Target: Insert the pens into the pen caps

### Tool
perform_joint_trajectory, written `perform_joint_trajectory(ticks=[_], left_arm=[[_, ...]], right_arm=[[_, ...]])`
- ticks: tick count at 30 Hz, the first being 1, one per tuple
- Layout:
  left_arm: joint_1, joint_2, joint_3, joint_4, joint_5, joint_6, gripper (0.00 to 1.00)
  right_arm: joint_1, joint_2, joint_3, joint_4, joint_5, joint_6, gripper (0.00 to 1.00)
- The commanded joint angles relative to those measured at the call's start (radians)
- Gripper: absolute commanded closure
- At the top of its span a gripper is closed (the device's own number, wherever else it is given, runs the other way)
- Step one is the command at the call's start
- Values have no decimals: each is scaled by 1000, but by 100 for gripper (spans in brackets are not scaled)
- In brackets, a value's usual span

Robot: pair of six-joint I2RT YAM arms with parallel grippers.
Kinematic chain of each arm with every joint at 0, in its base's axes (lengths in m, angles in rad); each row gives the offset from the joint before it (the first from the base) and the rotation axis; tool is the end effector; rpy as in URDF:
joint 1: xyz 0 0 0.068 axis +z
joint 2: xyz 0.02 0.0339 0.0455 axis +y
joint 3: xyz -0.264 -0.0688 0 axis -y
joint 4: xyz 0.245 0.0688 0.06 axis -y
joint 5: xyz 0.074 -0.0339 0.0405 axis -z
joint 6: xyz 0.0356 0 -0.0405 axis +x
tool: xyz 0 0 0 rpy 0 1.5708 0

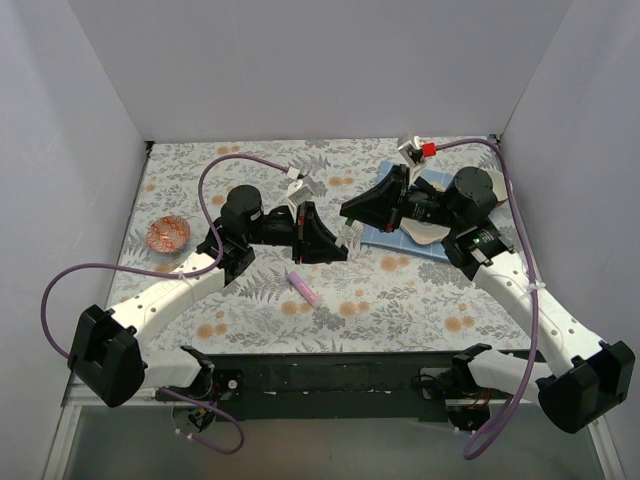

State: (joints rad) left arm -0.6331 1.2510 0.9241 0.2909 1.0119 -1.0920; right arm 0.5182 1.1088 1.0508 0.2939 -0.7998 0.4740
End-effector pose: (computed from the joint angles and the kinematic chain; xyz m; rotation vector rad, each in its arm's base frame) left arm 0.2088 -0.1907 0.3389 0.5359 2.0034 -1.9992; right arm 0.2015 0.1443 0.4186 -0.7626 1.3495 1.3329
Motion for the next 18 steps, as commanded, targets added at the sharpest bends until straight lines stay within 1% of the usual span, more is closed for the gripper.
perform_joint_trajectory(ticks=[1, 6, 9, 10, 12, 13, 15, 16, 18], left_arm=[[6, 7, 18, 54, -16, -37, 100], [13, 34, 74, 71, -39, -60, 100], [22, 42, 90, 88, -42, -66, 100], [27, 41, 87, 118, -36, -68, 100], [33, 36, 75, 160, -35, -86, 100], [42, 36, 73, 206, -23, -101, 100], [52, 37, 71, 255, -1, -152, 100], [55, 36, 68, 302, 7, -161, 100], [55, 33, 68, 326, 16, -160, 100]], right_arm=[[9, -12, -49, 64, -30, -6, 99], [17, -15, -109, 53, -79, -29, 99], [19, -17, -126, 16, -87, -67, 99], [19, -15, -135, 14, -90, -66, 99], [20, -6, -178, 49, -131, -26, 99], [22, -1, -198, 121, -151, 0, 99], [23, 11, -248, 186, -202, 49, 99], [28, 16, -258, 215, -216, 58, 99], [31, 28, -274, 257, -268, 75, 99]])
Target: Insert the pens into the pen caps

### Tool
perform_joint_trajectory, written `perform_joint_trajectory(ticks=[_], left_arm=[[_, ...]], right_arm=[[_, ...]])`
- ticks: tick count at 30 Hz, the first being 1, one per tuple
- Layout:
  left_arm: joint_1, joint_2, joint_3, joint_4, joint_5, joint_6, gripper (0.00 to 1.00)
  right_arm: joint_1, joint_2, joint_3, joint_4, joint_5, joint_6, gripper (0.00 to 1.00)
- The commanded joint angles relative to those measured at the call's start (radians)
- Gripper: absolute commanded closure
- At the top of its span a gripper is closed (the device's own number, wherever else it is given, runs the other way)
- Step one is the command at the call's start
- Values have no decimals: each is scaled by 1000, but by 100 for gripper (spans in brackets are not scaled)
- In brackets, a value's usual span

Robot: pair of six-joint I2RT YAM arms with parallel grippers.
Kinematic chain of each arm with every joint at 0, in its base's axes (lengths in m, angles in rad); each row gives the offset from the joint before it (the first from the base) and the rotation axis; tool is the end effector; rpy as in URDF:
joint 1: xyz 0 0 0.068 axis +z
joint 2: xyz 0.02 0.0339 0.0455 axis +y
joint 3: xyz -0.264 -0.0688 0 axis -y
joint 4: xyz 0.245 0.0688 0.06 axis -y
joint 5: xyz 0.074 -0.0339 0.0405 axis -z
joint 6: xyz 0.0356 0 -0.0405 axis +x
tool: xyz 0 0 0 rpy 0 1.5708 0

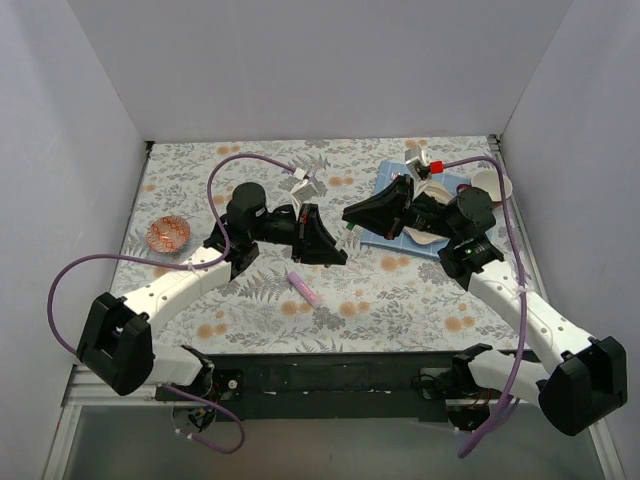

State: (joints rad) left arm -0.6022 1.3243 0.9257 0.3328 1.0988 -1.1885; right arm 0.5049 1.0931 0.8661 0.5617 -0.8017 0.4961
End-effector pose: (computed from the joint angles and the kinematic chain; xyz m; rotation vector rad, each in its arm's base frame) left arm 0.2249 -0.1930 0.3238 0.4876 2.1074 -2.0896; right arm 0.2013 0.1405 0.3837 -0.7584 1.2596 1.3220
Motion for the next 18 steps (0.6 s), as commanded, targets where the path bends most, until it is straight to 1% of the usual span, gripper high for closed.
perform_joint_trajectory(ticks=[1, 3, 8, 9, 11, 12, 13, 16, 17, 18], left_arm=[[22, -37, 74, 285, -63, -56, 100], [22, -28, 79, 278, -50, -45, 100], [24, -14, 81, 319, -37, -49, 100], [24, -13, 88, 302, -34, -34, 100], [24, -14, 88, 270, -27, -14, 100], [24, -19, 85, 267, -27, -5, 100], [24, -20, 85, 240, -22, 9, 100], [24, -28, 75, 209, -19, 49, 100], [24, -30, 70, 212, -22, 53, 100], [24, -33, 56, 219, -24, 53, 100]], right_arm=[[49, 47, -93, 7, -275, 76, 99], [57, 59, -96, 52, -298, 97, 99], [78, 90, -87, 70, -314, 137, 98], [78, 84, -87, 66, -298, 139, 94], [78, 71, -82, 38, -263, 122, 80], [78, 61, -76, 0, -230, 113, 79], [78, 56, -56, -15, -212, 108, 79], [78, 50, -36, -2, -166, 127, 90], [78, 50, -32, 15, -159, 139, 92], [78, 50, -33, 39, -148, 172, 90]])
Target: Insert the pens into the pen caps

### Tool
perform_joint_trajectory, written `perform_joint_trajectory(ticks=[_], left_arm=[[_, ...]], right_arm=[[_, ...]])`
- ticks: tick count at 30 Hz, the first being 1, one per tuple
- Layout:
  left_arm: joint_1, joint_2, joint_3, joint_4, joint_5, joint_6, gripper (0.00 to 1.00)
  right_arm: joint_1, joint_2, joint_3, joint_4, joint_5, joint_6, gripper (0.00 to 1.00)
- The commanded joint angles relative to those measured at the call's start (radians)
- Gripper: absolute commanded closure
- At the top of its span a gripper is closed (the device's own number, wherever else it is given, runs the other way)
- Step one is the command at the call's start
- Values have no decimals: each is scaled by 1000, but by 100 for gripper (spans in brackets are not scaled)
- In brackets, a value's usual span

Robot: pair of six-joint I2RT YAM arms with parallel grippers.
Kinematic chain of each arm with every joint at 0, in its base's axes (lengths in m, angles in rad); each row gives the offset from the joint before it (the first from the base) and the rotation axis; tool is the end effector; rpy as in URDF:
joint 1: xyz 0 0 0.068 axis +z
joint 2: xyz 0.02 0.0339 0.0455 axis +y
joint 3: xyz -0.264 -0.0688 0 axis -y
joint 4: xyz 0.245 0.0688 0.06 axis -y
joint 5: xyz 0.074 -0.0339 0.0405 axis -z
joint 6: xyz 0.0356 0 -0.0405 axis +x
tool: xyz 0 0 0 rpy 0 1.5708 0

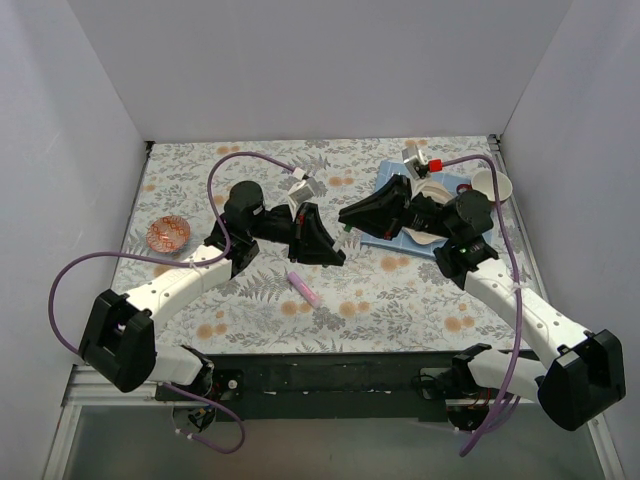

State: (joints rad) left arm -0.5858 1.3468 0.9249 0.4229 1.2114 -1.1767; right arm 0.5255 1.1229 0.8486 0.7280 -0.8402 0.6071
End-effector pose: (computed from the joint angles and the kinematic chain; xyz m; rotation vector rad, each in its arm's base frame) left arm 0.2282 -0.1914 0.3254 0.6545 2.0381 -2.1337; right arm 0.1992 0.1462 0.3857 -0.7754 1.1841 1.4226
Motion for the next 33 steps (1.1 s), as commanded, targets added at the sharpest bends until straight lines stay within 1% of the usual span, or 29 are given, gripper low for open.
perform_joint_trajectory(ticks=[1, 2, 5, 12, 16, 19, 24, 29, 33], left_arm=[[6, -58, 54, 128, -133, 46, 100], [7, -60, 49, 123, -135, 52, 100], [7, -64, 40, 113, -134, 75, 100], [6, -57, 35, 93, -119, 94, 100], [7, -61, 31, 74, -121, 112, 100], [6, -63, 26, 65, -124, 115, 100], [6, -63, 22, 63, -115, 112, 100], [6, -66, 17, 62, -107, 109, 100], [7, -64, 14, 59, -104, 109, 100]], right_arm=[[57, 20, -16, -98, -106, 74, 86], [57, 17, -13, -88, -97, 85, 78], [57, 17, -14, -56, -71, 118, 68], [57, 35, -20, 65, -22, 194, 59], [57, 38, 3, 77, 16, 195, 31], [57, 48, 44, 53, 36, 180, 29], [56, 51, 89, 5, 111, 140, 28], [53, 71, 133, -15, 127, 128, 32], [51, 75, 145, -13, 135, 125, 38]])
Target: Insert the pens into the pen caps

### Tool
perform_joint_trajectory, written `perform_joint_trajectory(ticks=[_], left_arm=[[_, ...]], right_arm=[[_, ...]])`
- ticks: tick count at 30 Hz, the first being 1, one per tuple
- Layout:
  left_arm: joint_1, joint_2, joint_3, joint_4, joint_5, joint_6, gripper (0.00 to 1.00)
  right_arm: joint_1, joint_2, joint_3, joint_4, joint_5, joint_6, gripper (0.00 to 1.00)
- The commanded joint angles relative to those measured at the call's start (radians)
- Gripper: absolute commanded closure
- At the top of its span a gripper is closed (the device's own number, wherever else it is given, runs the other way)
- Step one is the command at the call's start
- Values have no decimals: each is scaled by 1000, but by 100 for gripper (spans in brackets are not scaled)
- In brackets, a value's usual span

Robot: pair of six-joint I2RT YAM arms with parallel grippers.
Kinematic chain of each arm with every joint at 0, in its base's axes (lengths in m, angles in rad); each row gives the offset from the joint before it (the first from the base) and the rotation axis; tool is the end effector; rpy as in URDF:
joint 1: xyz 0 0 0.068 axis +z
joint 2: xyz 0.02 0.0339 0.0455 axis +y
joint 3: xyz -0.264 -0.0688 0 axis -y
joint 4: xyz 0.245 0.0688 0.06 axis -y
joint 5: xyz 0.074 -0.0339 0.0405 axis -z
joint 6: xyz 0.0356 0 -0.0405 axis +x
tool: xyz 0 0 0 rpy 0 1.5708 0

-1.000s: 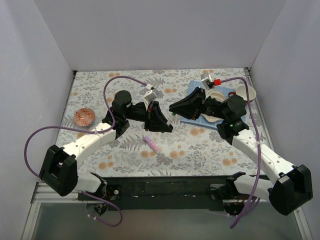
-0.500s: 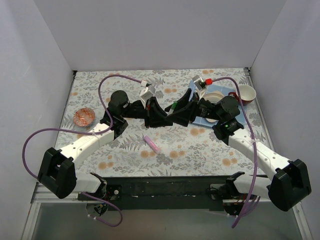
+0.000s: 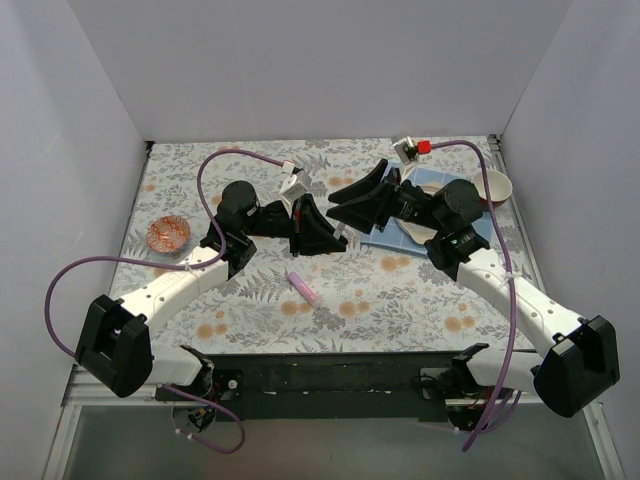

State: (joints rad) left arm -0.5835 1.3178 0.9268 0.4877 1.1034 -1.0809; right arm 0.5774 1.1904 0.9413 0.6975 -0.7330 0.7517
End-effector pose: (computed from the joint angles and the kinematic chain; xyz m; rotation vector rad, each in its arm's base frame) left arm 0.2269 -0.1879 0.3399 0.6707 1.8538 -2.0052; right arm 0.2088 0.1645 0.3999 -0.6251 1.2584 1.5388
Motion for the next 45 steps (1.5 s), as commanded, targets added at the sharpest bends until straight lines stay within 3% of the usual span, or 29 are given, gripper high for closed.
perform_joint_trajectory(ticks=[1, 6, 9, 10, 11, 12, 19, 21, 30, 39, 45], left_arm=[[5, -35, 10, -5, 6, 13, 100], [5, -37, 7, 5, 4, 3, 100], [4, -32, 15, 32, -8, -23, 100], [5, -26, 20, 38, -10, -46, 100], [5, -22, 30, 70, -7, -65, 100], [5, -12, 33, 92, -11, -82, 100], [14, 58, 144, 117, -31, -134, 100], [17, 72, 190, 54, -46, -99, 100], [66, 110, 247, 75, -132, -120, 100], [120, 205, 400, 14, -7, -103, 100], [120, 196, 480, -84, -31, -11, 100]], right_arm=[[-2, 8, 56, 17, 26, -20, 41], [-2, 8, 51, 25, 15, -22, 53], [-1, 6, 27, 40, -6, -20, 67], [-1, 8, 2, 49, -19, -17, 87], [1, 8, -15, 63, -40, 3, 97], [2, 6, -33, 104, -49, 17, 99], [33, 26, -156, 160, -98, 55, 99], [58, 28, -176, 136, -88, 31, 99], [147, 41, -228, 28, -22, -3, 99], [196, 72, -257, -12, -80, -34, 99], [233, 109, -272, -6, -98, -19, 99]])
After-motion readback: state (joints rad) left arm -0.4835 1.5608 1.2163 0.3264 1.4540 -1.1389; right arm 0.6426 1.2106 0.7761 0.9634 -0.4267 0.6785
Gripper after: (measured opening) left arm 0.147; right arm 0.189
